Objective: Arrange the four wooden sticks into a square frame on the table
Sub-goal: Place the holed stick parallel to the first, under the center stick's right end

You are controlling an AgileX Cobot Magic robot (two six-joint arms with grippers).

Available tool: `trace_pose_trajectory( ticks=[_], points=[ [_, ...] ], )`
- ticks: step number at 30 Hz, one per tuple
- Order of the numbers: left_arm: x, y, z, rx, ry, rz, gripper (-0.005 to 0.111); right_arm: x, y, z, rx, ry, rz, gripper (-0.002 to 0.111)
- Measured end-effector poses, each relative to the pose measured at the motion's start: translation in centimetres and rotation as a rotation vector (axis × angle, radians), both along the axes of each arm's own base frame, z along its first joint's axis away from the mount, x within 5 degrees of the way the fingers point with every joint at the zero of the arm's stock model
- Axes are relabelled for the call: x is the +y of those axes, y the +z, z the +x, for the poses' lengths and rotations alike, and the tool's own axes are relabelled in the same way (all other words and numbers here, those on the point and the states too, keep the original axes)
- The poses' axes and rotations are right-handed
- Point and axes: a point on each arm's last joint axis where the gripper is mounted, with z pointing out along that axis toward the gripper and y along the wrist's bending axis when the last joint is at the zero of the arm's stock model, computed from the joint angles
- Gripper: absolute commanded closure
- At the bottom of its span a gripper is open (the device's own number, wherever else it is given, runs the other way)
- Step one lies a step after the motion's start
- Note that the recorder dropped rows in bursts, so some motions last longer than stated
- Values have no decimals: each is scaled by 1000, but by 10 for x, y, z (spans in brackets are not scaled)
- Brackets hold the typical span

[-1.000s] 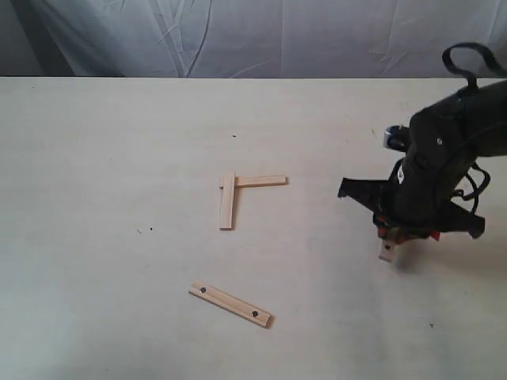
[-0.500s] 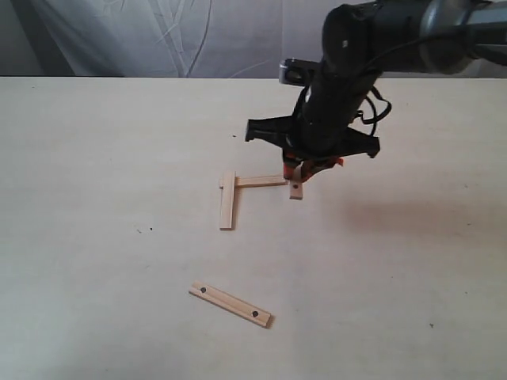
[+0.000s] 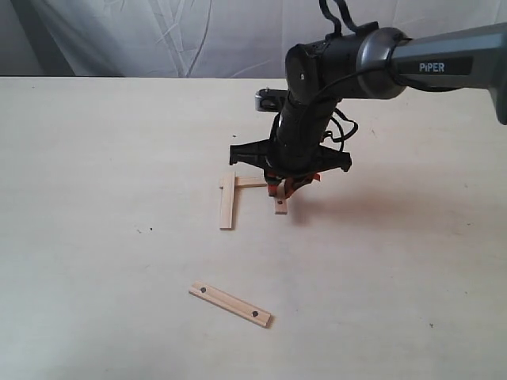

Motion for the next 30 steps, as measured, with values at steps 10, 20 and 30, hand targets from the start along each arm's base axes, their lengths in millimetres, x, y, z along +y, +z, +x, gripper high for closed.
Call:
trace_pose_trajectory(
  ticks=[10, 20, 30],
  points=[
    [0, 0, 0, 0, 0, 0, 107, 3, -16, 3, -9, 6, 2, 103],
    [0, 0, 0, 0, 0, 0, 107, 4, -16, 3, -13, 8, 4, 66],
    [0, 0, 0, 0, 0, 0, 107, 3, 11, 1, -58, 61, 20, 66]
  ],
)
